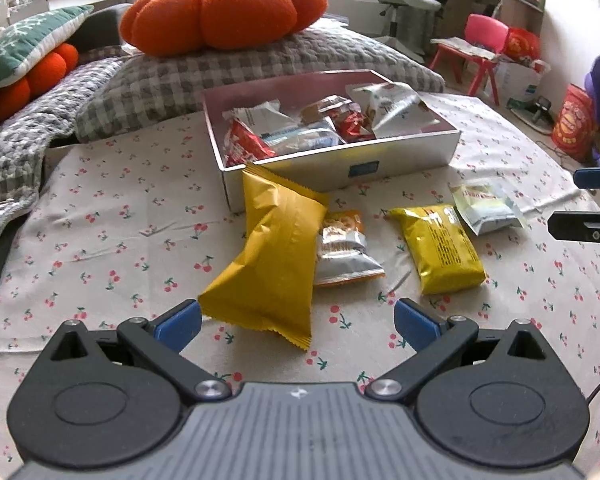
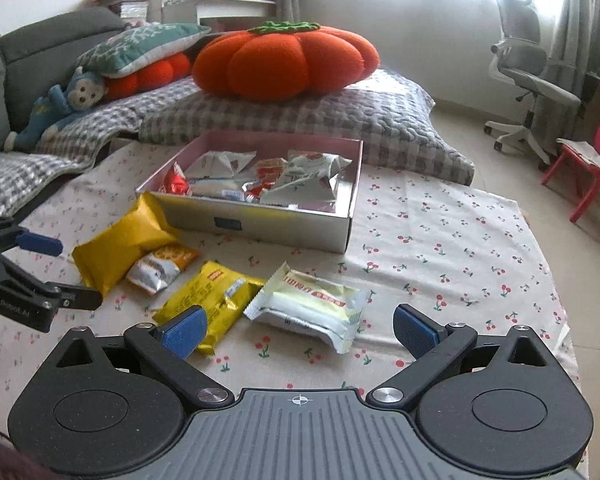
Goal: Organize snacks
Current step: 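Withdraw both tools from the box back toward the loose snacks, then grasp the yellow pillow bag with left tool while right tool grasps the wafer bar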
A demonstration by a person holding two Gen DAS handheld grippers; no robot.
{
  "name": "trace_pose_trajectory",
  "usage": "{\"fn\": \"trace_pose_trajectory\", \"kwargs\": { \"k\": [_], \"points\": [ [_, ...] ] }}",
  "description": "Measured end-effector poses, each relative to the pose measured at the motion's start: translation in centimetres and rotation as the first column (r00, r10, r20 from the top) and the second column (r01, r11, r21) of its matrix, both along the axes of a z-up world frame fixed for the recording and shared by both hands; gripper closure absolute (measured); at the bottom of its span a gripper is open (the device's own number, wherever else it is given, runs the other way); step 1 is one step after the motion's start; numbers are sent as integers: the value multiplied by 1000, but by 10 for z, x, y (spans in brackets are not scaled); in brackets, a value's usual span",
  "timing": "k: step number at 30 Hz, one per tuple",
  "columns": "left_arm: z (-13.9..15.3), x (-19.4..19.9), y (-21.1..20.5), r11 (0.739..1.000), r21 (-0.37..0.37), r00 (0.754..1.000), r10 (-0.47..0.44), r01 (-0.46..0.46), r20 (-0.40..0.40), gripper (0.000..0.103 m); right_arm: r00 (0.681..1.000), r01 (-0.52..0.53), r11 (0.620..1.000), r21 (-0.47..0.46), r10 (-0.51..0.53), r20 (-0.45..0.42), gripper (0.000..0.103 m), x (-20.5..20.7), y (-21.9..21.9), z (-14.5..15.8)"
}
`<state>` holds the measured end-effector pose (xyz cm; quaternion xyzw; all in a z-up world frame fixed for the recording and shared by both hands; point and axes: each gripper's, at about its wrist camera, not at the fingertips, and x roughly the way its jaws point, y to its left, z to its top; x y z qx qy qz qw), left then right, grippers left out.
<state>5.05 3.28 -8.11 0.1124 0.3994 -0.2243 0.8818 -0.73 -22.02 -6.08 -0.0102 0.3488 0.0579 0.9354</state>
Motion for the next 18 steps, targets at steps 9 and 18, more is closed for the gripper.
{"fn": "trace_pose_trajectory", "kwargs": {
  "k": [9, 18],
  "points": [
    [-13, 6, -3, 997, 75, 994, -41, 33, 101, 1, 998, -41, 998, -51, 39, -39, 2, 2, 6, -21],
    [-21, 28, -8, 995, 100, 997, -2, -6, 80, 24, 997, -44, 989, -138, 35, -65, 3, 21, -2, -44]
  ]
}}
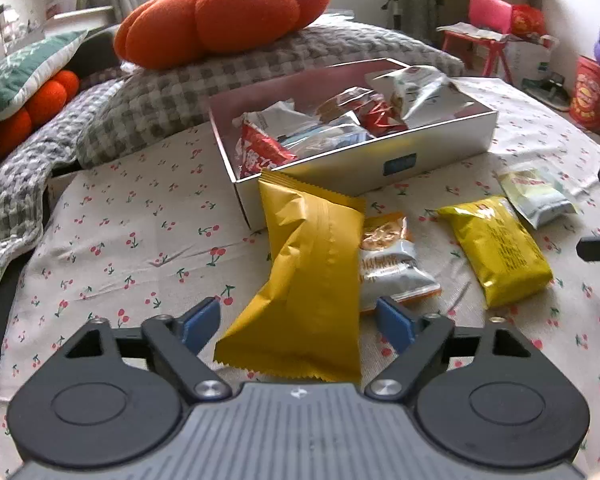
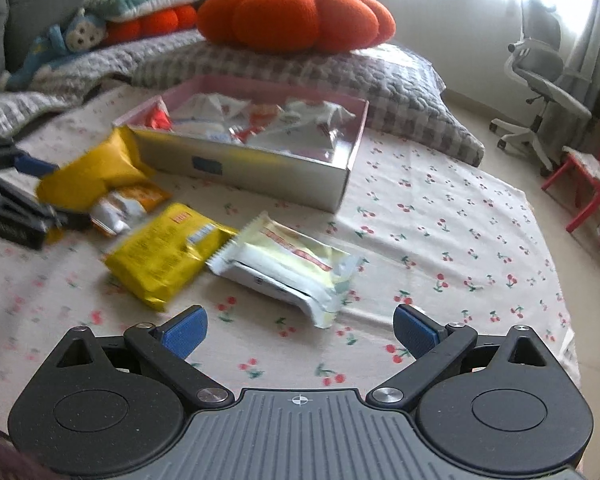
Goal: Organize snacks
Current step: 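Grasp the yellow pillow bag with left tool while right tool grasps the wafer bar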
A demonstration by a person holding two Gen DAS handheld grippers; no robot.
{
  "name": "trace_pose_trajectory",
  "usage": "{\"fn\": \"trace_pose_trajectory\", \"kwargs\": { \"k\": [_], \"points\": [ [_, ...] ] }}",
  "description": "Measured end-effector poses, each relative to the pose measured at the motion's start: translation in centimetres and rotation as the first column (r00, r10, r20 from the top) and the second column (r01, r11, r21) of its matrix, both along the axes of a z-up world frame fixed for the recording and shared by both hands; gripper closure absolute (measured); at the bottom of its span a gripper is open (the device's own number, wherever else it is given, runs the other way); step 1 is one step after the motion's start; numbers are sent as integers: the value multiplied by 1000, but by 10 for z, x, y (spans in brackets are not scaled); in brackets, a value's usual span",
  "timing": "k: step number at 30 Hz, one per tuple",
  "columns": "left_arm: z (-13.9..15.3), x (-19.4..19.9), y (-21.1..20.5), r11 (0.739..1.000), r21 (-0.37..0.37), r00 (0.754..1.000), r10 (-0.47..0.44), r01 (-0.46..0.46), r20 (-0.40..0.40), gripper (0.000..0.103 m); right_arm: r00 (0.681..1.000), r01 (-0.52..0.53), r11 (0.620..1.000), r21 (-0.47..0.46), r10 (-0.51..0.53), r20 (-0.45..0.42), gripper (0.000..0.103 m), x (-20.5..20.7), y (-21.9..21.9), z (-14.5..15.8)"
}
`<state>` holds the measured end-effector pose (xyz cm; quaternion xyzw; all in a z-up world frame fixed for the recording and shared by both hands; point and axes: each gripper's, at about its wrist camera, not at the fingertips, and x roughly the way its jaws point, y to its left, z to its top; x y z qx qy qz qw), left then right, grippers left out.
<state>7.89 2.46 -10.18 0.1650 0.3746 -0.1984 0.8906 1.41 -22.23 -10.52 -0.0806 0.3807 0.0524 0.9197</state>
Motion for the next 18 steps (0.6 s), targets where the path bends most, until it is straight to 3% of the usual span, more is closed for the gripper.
{"fn": "trace_pose_trajectory", "kwargs": {
  "k": [3, 7, 9, 18],
  "points": [
    [0, 4, 0, 1000, -16, 1000, 14, -14, -11, 31, 1000, -5, 999, -54, 5, -13, 2, 9, -4, -11],
    [-1, 9, 3, 998, -43, 998, 43, -44, -36, 42, 1000, 6, 1000, -19, -7, -12, 0, 18, -12, -15],
    [0, 11, 6, 996, -65, 997, 53, -56, -49, 54, 1000, 10, 1000, -7, -10, -16, 0, 24, -12, -16],
    [6, 17, 22, 986, -115, 988, 108, -121, -114, 58, 999, 41, 999, 26, -40, -29, 0, 54, -4, -16]
  ]
}}
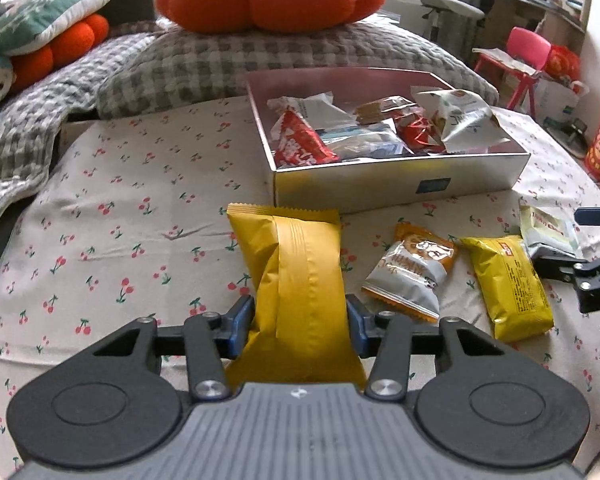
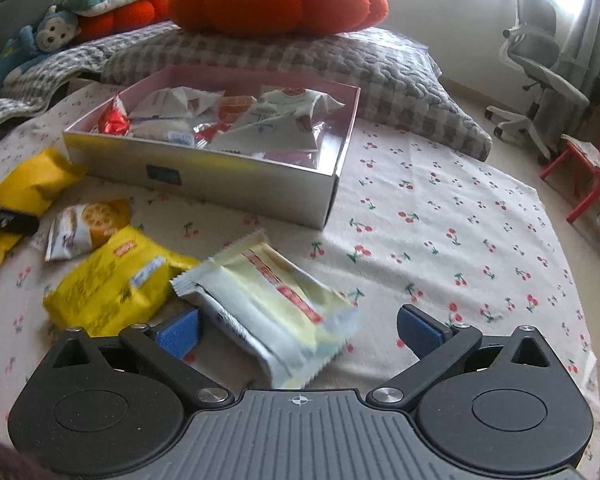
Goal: Organize snacks
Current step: 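Grasp the yellow pillow bag with left tool while right tool grasps the wafer bar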
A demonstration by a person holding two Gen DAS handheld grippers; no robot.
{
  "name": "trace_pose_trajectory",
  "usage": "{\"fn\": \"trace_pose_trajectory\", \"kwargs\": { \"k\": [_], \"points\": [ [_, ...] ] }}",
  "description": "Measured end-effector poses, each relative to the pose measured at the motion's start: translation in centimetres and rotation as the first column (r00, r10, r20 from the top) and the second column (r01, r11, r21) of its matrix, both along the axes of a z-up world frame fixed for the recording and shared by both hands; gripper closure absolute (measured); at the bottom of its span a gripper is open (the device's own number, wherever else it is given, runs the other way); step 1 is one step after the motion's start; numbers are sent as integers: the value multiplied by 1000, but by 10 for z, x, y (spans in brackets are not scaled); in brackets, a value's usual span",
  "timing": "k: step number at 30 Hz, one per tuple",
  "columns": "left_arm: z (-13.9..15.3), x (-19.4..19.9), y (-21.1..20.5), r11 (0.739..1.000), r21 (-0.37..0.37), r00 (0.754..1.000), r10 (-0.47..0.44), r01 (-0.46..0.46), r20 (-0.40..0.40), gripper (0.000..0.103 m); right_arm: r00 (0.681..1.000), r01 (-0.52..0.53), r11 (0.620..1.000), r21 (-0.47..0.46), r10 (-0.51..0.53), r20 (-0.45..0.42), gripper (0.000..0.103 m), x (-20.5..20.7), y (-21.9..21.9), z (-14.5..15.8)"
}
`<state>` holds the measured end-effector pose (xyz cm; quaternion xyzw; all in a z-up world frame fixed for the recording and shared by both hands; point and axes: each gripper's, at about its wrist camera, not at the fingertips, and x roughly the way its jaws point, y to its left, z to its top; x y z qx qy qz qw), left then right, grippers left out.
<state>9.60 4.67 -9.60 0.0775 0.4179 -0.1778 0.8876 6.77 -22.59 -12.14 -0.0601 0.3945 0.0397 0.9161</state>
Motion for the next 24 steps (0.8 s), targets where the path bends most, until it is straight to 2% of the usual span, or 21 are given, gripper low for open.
{"fn": "trace_pose_trajectory", "kwargs": {
  "k": [17, 19, 24],
  "points": [
    [-4, 5, 5, 1000, 7, 999, 20, -20, -50, 55, 999, 36, 999, 24, -36, -20, 2, 15, 6, 0],
    [-4, 5, 5, 1000, 4, 998, 22, -22, -52, 55, 999, 32, 999, 29, -31, -22, 4, 15, 6, 1],
    [-4, 5, 5, 1000, 8, 999, 19, -19, -50, 54, 1000, 2, 999, 50, 0, -26, 20, 13, 8, 4]
  ]
}}
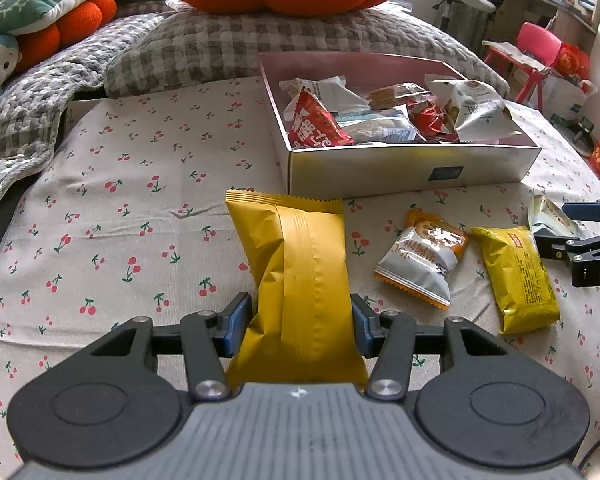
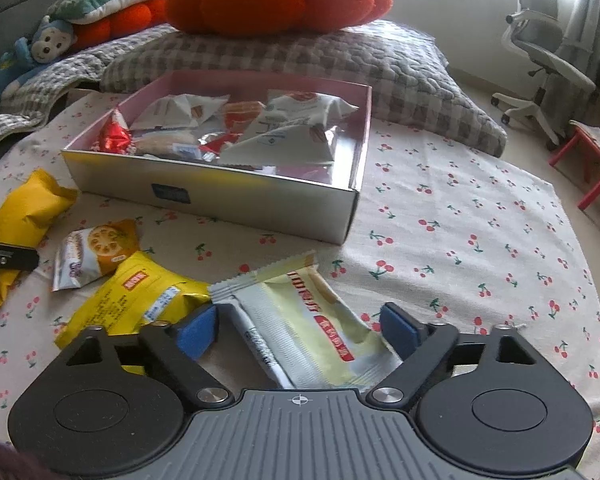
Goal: Organize snacks
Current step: 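Grasp the yellow pillow bag with left tool while right tool grasps the wafer bar, then carry the yellow bag and wafer bar over the pink box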
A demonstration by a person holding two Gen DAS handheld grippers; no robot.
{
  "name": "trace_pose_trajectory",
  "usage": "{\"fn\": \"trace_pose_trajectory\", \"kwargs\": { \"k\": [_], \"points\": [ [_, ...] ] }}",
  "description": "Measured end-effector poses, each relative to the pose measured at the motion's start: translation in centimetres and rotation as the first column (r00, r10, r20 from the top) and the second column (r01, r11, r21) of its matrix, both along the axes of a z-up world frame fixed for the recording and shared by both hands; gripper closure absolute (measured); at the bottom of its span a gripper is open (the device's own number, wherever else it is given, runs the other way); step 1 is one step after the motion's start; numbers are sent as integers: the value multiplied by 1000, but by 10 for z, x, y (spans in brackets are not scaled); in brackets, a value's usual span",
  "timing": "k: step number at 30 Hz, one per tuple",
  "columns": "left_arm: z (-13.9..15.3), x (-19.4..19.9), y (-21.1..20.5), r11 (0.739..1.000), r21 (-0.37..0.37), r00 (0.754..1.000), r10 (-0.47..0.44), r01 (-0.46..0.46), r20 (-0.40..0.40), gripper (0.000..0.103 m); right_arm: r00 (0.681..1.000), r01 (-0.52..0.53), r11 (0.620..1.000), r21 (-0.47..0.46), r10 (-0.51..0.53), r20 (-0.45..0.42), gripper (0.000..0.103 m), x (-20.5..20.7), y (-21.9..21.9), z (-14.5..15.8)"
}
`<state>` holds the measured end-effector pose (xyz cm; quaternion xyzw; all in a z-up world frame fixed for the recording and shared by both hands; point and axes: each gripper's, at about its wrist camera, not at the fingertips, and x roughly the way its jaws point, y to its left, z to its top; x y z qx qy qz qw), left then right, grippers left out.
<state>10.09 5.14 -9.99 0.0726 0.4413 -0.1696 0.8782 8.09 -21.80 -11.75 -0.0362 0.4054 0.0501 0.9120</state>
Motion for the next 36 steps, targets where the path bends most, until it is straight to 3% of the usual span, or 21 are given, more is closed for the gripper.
{"fn": "trace_pose_trajectory", "kwargs": {
  "k": [7, 20, 36],
  "points": [
    [0, 0, 0, 1000, 0, 1000, 2, -2, 0, 55, 999, -33, 999, 31, 33, -7, 52, -4, 8, 4],
    [7, -2, 3, 999, -21, 1000, 27, -27, 5, 60, 998, -12, 999, 50, 15, -54, 57, -6, 11, 12],
    [29, -2, 11, 995, -72, 998, 64, -64, -1, 61, 999, 15, 991, 136, -10, -35, 57, -11, 9, 47]
  ]
}}
